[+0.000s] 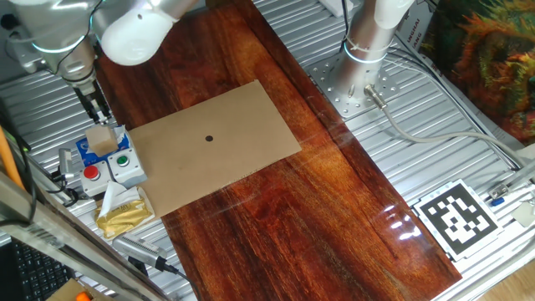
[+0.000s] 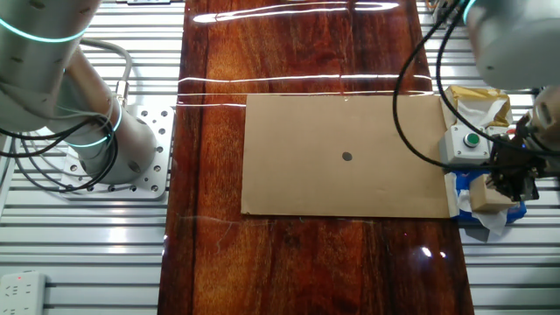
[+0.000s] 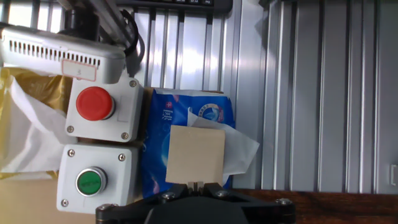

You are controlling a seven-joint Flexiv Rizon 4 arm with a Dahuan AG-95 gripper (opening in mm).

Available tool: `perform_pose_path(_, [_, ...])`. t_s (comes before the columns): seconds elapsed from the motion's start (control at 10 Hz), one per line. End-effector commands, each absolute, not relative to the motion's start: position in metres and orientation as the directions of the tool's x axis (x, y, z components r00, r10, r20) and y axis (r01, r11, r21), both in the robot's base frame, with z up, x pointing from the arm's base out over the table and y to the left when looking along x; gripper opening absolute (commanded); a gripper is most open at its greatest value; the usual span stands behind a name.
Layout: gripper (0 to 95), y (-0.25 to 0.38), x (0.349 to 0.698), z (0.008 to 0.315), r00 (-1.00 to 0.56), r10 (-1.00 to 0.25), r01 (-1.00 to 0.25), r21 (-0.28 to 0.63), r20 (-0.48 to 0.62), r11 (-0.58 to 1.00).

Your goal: Grab the block and place it at the designated location

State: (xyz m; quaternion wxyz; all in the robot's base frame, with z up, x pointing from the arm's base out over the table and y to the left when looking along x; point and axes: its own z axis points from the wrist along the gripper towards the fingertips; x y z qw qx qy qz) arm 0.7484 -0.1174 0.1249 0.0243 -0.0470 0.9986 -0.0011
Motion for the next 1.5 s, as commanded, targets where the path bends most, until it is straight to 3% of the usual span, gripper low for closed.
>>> perform_pose_path(0.1, [38.0,-0.1164,0.7470,0.1246,-0.992,-0.117,-0.118,0.019,-0.055,0.993])
perform_pose_path(0.2, [76.0,-0.1164,0.7471,0.1246,-0.991,-0.124,-0.126,0.027,-0.058,0.992])
perform_pose_path(0.3, [95.0,-0.1164,0.7471,0.1246,-0.990,-0.125,-0.127,0.028,-0.058,0.992])
perform_pose_path(1.5, [95.0,-0.1091,0.7488,0.1182,-0.991,-0.121,-0.122,0.020,-0.060,0.992])
